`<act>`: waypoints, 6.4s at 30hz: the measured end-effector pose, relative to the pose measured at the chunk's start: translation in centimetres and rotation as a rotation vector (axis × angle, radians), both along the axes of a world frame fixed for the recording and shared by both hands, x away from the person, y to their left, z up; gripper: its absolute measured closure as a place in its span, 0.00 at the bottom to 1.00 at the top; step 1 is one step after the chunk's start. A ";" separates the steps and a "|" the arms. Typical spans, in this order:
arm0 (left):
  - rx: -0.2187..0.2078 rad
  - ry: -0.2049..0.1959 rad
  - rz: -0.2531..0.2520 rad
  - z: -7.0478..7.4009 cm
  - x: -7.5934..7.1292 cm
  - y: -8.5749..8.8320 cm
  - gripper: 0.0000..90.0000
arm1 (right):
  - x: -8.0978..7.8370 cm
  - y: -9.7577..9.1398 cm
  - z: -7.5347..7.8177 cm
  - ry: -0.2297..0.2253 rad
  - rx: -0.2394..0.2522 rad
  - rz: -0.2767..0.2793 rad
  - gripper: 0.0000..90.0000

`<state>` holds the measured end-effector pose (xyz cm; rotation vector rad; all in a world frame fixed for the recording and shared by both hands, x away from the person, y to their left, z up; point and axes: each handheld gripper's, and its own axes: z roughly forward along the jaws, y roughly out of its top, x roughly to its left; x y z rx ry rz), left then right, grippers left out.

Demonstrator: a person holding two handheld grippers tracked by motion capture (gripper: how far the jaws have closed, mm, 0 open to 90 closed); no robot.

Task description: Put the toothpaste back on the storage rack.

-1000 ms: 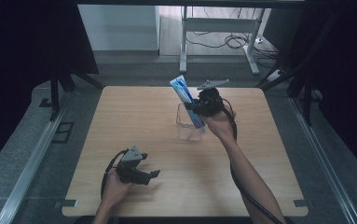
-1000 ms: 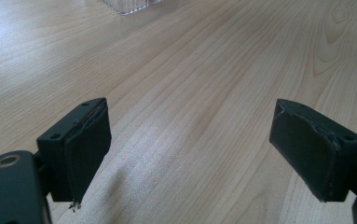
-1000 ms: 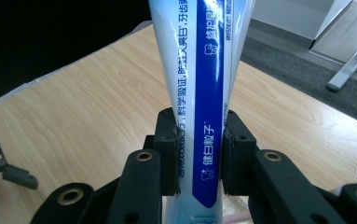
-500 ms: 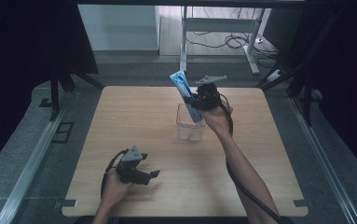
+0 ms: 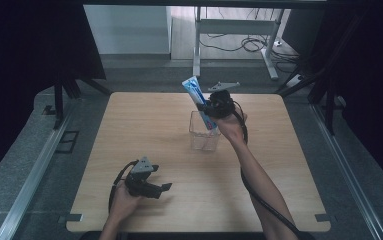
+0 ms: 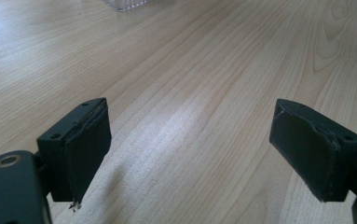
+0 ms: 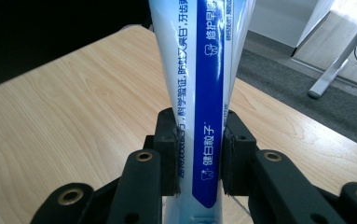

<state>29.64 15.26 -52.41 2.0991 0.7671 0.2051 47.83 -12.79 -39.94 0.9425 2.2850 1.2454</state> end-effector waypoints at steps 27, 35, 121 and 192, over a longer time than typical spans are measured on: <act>0.009 0.002 -0.005 -0.1 -0.1 -0.2 0.14 | 0.1 0.7 -3.6 0.012 -0.105 0.061 0.79; 0.007 0.005 -0.005 -0.1 -0.1 -0.2 0.14 | 0.0 0.7 -4.1 0.031 -0.107 0.075 0.79; 0.007 0.015 -0.020 -0.4 0.1 -0.5 0.14 | -2.8 -2.1 -2.5 0.053 -0.117 0.087 0.00; 0.021 0.018 -0.015 -0.5 0.0 -0.7 0.14 | -11.2 -8.7 -5.9 0.088 -0.101 0.110 0.01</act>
